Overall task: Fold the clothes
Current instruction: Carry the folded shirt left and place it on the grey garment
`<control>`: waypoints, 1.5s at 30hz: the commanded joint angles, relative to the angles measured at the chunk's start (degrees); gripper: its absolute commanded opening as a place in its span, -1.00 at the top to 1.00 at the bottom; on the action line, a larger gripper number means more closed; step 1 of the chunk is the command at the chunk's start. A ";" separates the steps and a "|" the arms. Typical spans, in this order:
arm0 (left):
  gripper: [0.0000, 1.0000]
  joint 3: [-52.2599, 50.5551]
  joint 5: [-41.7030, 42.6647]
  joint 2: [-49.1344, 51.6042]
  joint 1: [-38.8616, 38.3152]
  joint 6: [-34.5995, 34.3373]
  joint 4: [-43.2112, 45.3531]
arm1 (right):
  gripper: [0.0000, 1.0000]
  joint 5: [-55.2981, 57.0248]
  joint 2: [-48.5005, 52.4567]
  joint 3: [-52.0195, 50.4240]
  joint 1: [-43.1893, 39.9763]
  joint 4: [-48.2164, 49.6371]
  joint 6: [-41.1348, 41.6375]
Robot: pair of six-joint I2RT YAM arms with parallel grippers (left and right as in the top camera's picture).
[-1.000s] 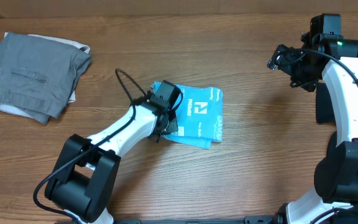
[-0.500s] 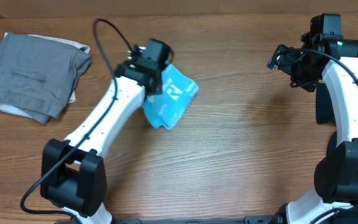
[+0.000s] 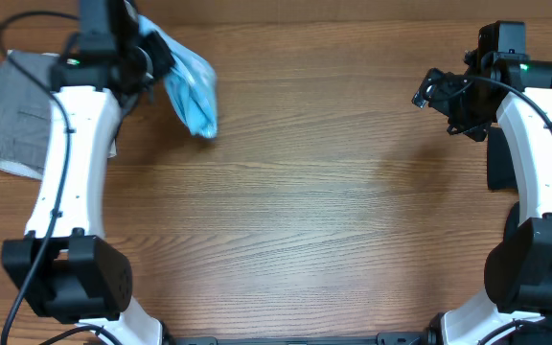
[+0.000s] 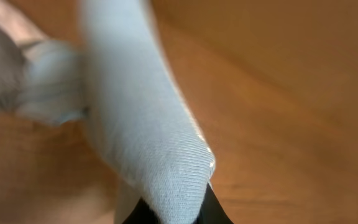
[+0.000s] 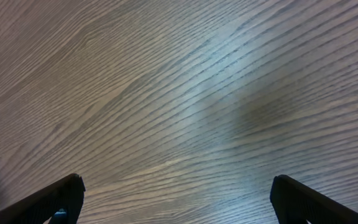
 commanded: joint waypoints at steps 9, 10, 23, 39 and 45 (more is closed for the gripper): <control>0.92 12.74 5.11 -0.13 15.32 -2.54 3.28 | -1.00 0.37 0.07 -0.02 0.09 0.28 -0.35; 0.92 12.74 5.09 -0.09 16.31 -2.45 3.67 | -1.00 0.37 0.07 -0.02 0.09 0.28 -0.35; 0.92 12.72 -6.01 4.44 24.87 -2.32 8.44 | -1.00 0.37 0.07 -0.02 0.09 0.28 -0.35; 0.87 12.68 6.82 11.74 25.24 1.66 26.69 | -1.00 0.37 0.07 -0.02 0.09 0.28 -0.35; 0.91 11.85 -6.58 18.29 25.07 3.96 5.73 | -1.00 0.37 0.07 -0.02 0.09 0.28 -0.35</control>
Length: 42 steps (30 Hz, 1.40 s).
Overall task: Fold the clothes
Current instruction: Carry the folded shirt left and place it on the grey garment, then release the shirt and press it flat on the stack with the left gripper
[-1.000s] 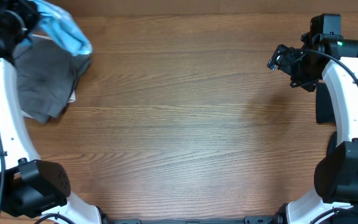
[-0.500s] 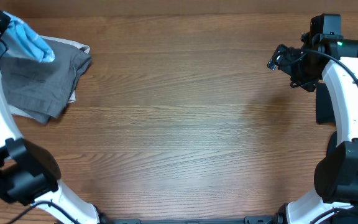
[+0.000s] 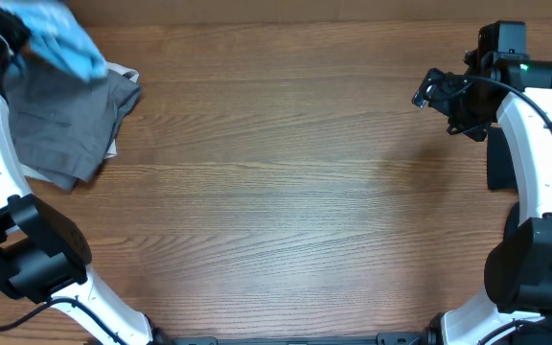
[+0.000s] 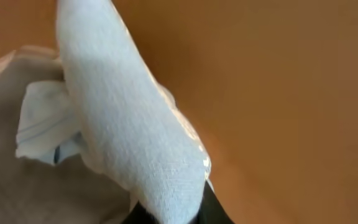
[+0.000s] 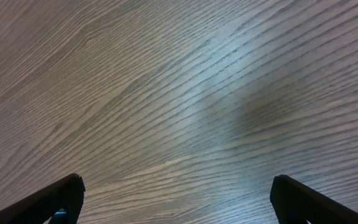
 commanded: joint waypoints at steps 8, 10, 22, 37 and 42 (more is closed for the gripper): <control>0.92 0.37 -6.58 8.41 2.19 2.75 -17.31 | -1.00 0.35 0.07 -0.02 0.11 0.28 -0.35; 0.92 0.37 -6.99 6.80 2.89 2.75 -19.23 | -1.00 0.35 0.07 -0.02 0.11 0.28 -0.35; 0.21 0.35 -17.27 1.18 4.26 2.69 -32.02 | -1.00 0.35 0.07 -0.02 0.11 0.28 -0.35; 0.47 3.19 -12.09 -1.81 4.37 11.87 -36.72 | -1.00 0.35 0.07 -0.02 0.11 0.28 -0.35; 0.69 -0.50 -9.57 0.17 4.26 13.94 -36.68 | -1.00 0.35 0.07 -0.02 0.11 0.28 -0.35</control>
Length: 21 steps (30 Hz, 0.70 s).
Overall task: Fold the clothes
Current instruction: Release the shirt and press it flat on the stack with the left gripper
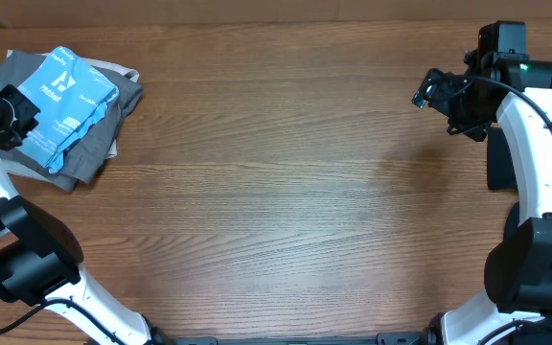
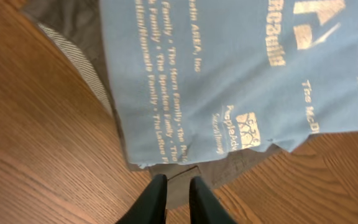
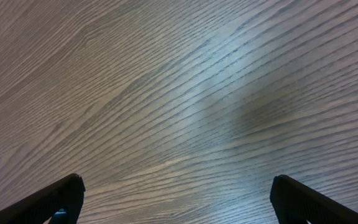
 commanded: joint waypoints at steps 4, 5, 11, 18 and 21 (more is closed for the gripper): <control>0.70 -7.32 1.77 0.85 0.37 3.04 2.47 | -1.00 0.39 0.07 -0.02 0.11 0.26 -0.33; 0.70 -9.38 1.11 1.09 0.37 3.02 3.65 | -1.00 0.39 0.07 -0.02 0.11 0.26 -0.33; 0.59 -16.98 0.31 1.97 0.35 2.82 12.24 | -1.00 0.39 0.07 -0.02 0.11 0.26 -0.33; 0.86 -11.72 9.55 0.52 0.28 2.80 7.80 | -1.00 0.39 0.07 -0.02 0.11 0.26 -0.33; 0.88 -3.21 15.54 -1.53 0.09 2.78 0.90 | -1.00 0.39 0.07 -0.02 0.11 0.26 -0.33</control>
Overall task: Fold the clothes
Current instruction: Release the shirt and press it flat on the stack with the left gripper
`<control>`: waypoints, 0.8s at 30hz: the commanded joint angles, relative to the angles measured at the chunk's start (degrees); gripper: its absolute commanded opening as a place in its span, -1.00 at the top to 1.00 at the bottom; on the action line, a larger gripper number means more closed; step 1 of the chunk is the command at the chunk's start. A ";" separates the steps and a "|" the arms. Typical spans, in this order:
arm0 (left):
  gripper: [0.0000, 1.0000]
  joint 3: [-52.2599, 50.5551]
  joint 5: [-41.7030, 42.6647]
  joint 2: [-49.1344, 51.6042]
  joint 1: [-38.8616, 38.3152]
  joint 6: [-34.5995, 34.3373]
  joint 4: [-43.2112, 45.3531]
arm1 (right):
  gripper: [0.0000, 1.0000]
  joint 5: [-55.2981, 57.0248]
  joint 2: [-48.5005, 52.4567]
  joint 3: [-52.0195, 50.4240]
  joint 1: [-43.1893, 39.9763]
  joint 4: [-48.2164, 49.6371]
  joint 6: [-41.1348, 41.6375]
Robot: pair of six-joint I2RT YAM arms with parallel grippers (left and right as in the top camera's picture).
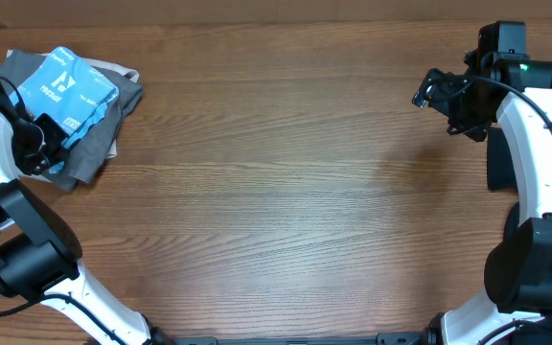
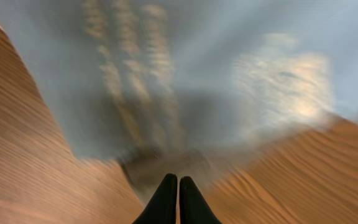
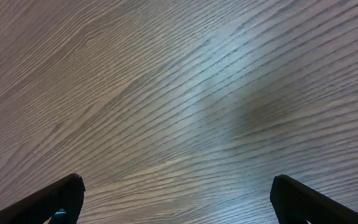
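Note:
A folded light-blue shirt (image 1: pixel 65 89) with white print lies on top of a grey garment (image 1: pixel 89 153) at the table's back left corner. In the left wrist view, which is blurred by motion, the blue shirt (image 2: pixel 185 68) fills the top and the grey garment's edge (image 2: pixel 166 162) shows under it. My left gripper (image 1: pixel 51 144) is at the near edge of this pile, shut with nothing between its fingers (image 2: pixel 179 190). My right gripper (image 1: pixel 429 91) hangs open above bare wood at the back right, and is empty (image 3: pixel 176 199).
A white cloth edge (image 1: pixel 127 72) peeks out under the pile's far right corner. A dark object (image 1: pixel 499 158) lies at the table's right edge beside the right arm. The wooden table (image 1: pixel 286 192) stretches between the arms.
My left gripper has moved from the pile's left side to its near edge, and its fingers, slightly apart before, are now pressed together. The blue shirt lies where it was. The right arm is unchanged.
My left gripper first held the blue shirt hanging in the air to the right of the grey pile. Then it held it over the pile's far left corner. Later the shirt lay folded on the pile, released, and the gripper has since shifted along the pile.

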 commanded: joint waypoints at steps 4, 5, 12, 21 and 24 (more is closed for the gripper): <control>0.88 19.15 15.26 -6.99 -1.77 0.61 -10.27 | -1.00 0.37 0.07 -0.02 0.11 0.28 -0.35; 0.88 20.81 16.39 -8.13 -2.45 0.61 -11.17 | -1.00 0.37 0.07 -0.02 0.11 0.28 -0.35; 0.27 24.52 14.51 -17.25 -10.82 0.44 -11.47 | -1.00 0.37 0.07 -0.02 0.11 0.28 -0.35; -1.00 24.37 14.58 -17.31 -14.12 0.44 -13.99 | -1.00 0.37 0.07 -0.02 0.11 0.28 -0.35; -1.00 24.37 14.56 -17.31 -14.12 0.44 -14.01 | -1.00 0.37 0.07 -0.02 0.11 0.28 -0.35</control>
